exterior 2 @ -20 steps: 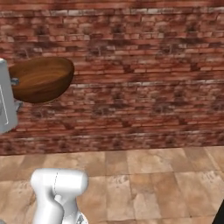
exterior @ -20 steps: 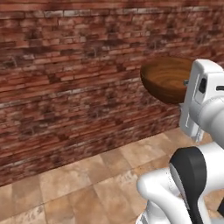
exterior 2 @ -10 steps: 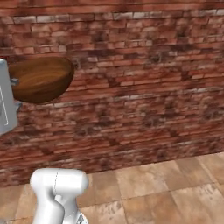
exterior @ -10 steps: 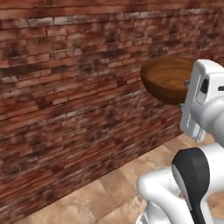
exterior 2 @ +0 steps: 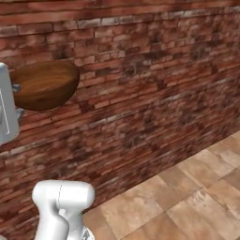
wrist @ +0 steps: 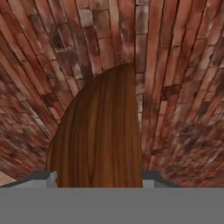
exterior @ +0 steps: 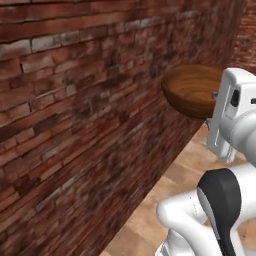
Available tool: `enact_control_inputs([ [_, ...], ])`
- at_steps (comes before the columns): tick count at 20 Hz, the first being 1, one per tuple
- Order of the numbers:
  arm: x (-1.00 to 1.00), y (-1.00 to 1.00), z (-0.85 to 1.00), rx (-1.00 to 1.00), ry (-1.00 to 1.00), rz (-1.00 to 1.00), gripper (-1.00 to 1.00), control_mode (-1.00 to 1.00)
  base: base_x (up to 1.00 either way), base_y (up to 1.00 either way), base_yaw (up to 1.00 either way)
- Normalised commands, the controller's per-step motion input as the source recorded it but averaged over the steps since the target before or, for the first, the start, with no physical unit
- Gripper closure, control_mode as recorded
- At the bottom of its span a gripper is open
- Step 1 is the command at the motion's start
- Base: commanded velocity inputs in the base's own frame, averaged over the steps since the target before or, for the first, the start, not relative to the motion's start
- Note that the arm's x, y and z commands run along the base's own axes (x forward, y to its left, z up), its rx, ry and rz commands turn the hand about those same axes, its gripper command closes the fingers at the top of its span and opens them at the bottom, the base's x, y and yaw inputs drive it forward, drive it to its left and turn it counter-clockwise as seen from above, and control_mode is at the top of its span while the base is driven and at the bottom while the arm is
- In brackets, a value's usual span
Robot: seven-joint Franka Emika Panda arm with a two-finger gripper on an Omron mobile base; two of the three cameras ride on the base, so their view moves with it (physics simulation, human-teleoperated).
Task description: Pick up the bowls from the cabinet and place each bowl in front of a stool on the dining counter.
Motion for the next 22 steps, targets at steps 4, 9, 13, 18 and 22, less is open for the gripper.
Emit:
enact_control_inputs([
  [4,0.00,0.00,0.00,0.00,0.00,0.00,1.00,1.00,1.00,0.27,-0.50],
  [9,0.00,0.00,0.00,0.00,0.00,0.00,1.00,1.00,1.00,-0.21,-0.19],
  [13,0.00,0.00,0.00,0.00,0.00,0.00,1.00,1.00,1.00,-0.59,0.00],
  [18,0.00,0.00,0.00,0.00,0.00,0.00,1.00,1.00,1.00,-0.65,0.01],
  [22,0.00,0.00,0.00,0.00,0.00,0.00,1.00,1.00,1.00,-0.19,-0.09],
])
